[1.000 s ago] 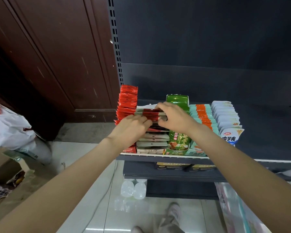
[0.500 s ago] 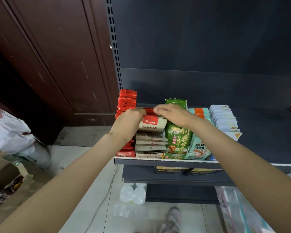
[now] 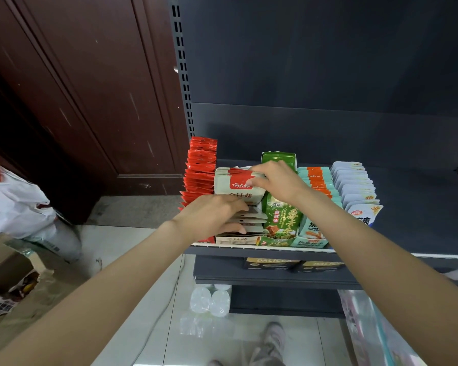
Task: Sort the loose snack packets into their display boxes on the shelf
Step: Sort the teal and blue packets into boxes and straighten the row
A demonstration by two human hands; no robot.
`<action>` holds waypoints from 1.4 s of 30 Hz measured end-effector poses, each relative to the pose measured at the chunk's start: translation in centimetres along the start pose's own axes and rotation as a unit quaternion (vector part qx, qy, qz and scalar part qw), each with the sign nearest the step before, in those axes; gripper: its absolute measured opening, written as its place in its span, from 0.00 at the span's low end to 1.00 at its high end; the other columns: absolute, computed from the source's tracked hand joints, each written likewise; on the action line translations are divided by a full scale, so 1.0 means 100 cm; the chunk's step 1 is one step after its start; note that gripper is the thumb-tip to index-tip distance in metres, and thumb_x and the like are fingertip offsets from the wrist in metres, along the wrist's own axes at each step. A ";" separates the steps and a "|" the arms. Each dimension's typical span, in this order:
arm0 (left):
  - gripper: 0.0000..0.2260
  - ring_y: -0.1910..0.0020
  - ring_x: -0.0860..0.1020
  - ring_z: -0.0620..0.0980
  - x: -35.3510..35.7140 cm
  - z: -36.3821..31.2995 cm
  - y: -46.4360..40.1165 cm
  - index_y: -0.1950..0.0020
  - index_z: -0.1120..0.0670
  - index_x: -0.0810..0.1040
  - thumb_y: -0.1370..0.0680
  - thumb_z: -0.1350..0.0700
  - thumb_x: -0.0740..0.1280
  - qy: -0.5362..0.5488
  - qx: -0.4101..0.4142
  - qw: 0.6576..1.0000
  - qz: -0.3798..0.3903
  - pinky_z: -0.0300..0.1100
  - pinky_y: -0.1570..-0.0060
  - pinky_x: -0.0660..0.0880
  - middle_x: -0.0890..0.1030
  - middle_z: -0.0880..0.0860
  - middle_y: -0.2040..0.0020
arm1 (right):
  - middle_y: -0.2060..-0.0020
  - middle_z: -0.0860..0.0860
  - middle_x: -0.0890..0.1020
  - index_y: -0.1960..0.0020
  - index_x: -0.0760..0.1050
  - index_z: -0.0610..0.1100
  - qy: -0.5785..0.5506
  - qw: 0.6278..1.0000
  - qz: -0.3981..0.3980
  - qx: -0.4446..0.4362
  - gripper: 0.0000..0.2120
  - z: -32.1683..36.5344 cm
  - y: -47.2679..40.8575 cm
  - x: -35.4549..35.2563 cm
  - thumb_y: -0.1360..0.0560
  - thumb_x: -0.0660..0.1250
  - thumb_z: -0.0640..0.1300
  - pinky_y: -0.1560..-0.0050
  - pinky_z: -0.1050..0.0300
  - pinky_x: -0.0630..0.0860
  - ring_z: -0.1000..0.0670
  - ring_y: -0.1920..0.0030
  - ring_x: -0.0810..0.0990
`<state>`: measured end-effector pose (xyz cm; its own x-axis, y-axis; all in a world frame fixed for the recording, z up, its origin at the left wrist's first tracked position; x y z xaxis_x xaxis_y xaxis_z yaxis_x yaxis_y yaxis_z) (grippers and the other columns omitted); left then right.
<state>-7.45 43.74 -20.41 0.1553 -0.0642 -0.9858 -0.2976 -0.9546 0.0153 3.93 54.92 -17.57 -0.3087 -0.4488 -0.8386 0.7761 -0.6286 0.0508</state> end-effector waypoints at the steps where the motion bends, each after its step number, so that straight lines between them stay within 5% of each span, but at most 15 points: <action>1: 0.22 0.40 0.76 0.50 -0.001 0.002 0.000 0.33 0.53 0.72 0.23 0.44 0.63 0.019 -0.009 1.000 0.010 0.47 0.44 0.75 0.76 0.50 0.37 | 0.64 0.55 0.77 0.63 0.71 0.52 0.001 1.000 -0.001 -0.003 0.10 0.000 0.000 0.000 0.23 0.65 0.45 0.60 0.58 0.69 0.54 0.62 0.74; 4: 0.15 0.43 0.77 0.52 -0.002 0.006 -0.001 0.35 0.53 0.73 0.20 0.49 0.61 -0.035 -0.022 0.999 0.024 0.47 0.48 0.76 0.77 0.52 0.39 | 0.64 0.52 0.79 0.64 0.72 0.51 0.004 1.000 0.004 0.003 0.11 -0.001 0.002 0.002 0.23 0.65 0.45 0.59 0.54 0.73 0.52 0.62 0.76; 7: 0.09 0.53 0.80 0.53 -0.006 0.004 -0.005 0.41 0.56 0.73 0.21 0.59 0.63 -0.134 -0.013 0.991 -0.001 0.45 0.57 0.78 0.80 0.53 0.48 | 0.56 0.50 0.81 0.51 0.78 0.46 0.008 1.000 0.013 0.008 0.05 0.001 0.003 0.003 0.22 0.63 0.45 0.51 0.54 0.75 0.50 0.54 0.79; 12: 0.11 0.56 0.80 0.54 -0.009 0.008 -0.008 0.43 0.57 0.72 0.24 0.66 0.65 -0.101 -0.081 0.989 -0.077 0.48 0.60 0.79 0.79 0.54 0.51 | 0.41 0.54 0.74 0.31 0.67 0.49 -0.013 0.997 0.067 0.026 0.28 -0.002 0.012 0.007 0.28 0.70 0.54 0.41 0.55 0.71 0.54 0.41 0.72; 17: 0.08 0.53 0.73 0.52 -0.007 -0.002 0.007 0.50 0.58 0.76 0.28 0.60 0.70 -0.064 0.006 0.956 -0.285 0.45 0.59 0.75 0.78 0.55 0.52 | 0.45 0.46 0.79 0.36 0.71 0.47 0.081 0.997 -0.014 0.010 0.21 -0.004 0.007 0.014 0.27 0.71 0.44 0.47 0.47 0.76 0.46 0.45 0.77; 19: 0.12 0.53 0.76 0.52 0.000 -0.003 0.010 0.47 0.57 0.78 0.24 0.50 0.66 -0.028 0.088 0.975 -0.204 0.46 0.57 0.77 0.79 0.54 0.52 | 0.48 0.46 0.80 0.38 0.73 0.46 0.081 0.996 -0.019 0.009 0.19 -0.003 0.005 0.014 0.27 0.71 0.44 0.48 0.47 0.77 0.46 0.47 0.79; 21: 0.22 0.46 0.77 0.53 0.007 -0.002 0.012 0.38 0.56 0.76 0.25 0.43 0.65 0.021 0.055 0.997 -0.054 0.48 0.53 0.78 0.78 0.54 0.44 | 0.48 0.46 0.81 0.40 0.74 0.46 0.069 0.997 -0.013 0.008 0.18 -0.004 0.004 0.014 0.28 0.72 0.44 0.49 0.48 0.78 0.47 0.48 0.79; 24: 0.30 0.40 0.74 0.50 0.012 -0.001 0.008 0.30 0.53 0.69 0.26 0.36 0.62 -0.040 0.020 0.998 0.035 0.46 0.48 0.76 0.75 0.50 0.35 | 0.47 0.47 0.81 0.40 0.75 0.45 0.057 0.998 -0.008 0.014 0.17 -0.004 0.003 0.015 0.28 0.71 0.44 0.47 0.49 0.78 0.48 0.47 0.79; 29: 0.15 0.47 0.79 0.54 0.019 -0.005 -0.001 0.38 0.56 0.73 0.20 0.49 0.60 -0.143 0.032 0.982 0.120 0.45 0.52 0.76 0.79 0.54 0.43 | 0.49 0.47 0.82 0.40 0.78 0.45 0.060 0.998 -0.012 0.022 0.15 -0.005 0.001 0.014 0.27 0.71 0.44 0.47 0.49 0.77 0.47 0.48 0.80; 33: 0.07 0.52 0.81 0.55 0.015 -0.004 -0.010 0.45 0.56 0.76 0.21 0.63 0.61 -0.172 -0.004 0.980 0.101 0.45 0.57 0.76 0.81 0.56 0.50 | 0.51 0.48 0.83 0.43 0.79 0.45 0.063 0.997 -0.021 0.028 0.12 -0.005 0.001 0.013 0.26 0.70 0.44 0.49 0.50 0.78 0.48 0.50 0.80; 42: 0.12 0.52 0.80 0.54 0.003 -0.001 -0.012 0.39 0.56 0.74 0.21 0.64 0.60 -0.127 -0.048 0.989 0.059 0.42 0.59 0.74 0.80 0.55 0.47 | 0.56 0.46 0.81 0.52 0.80 0.41 0.084 0.996 0.016 0.029 0.07 0.001 -0.007 0.004 0.26 0.69 0.44 0.52 0.48 0.77 0.46 0.55 0.79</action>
<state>-6.97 44.90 -20.67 -0.1206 -0.1138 -0.9862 -0.2078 -0.9685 0.1372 3.19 55.13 -17.92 -0.1852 -0.3600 -0.9144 0.7494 -0.6537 0.1056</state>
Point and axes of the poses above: each hand's wrist, its own y-axis away from the middle knuckle, its own x-axis out of the palm, z = x × y, the point moved 3 cm from there along -y, towards the middle knuckle
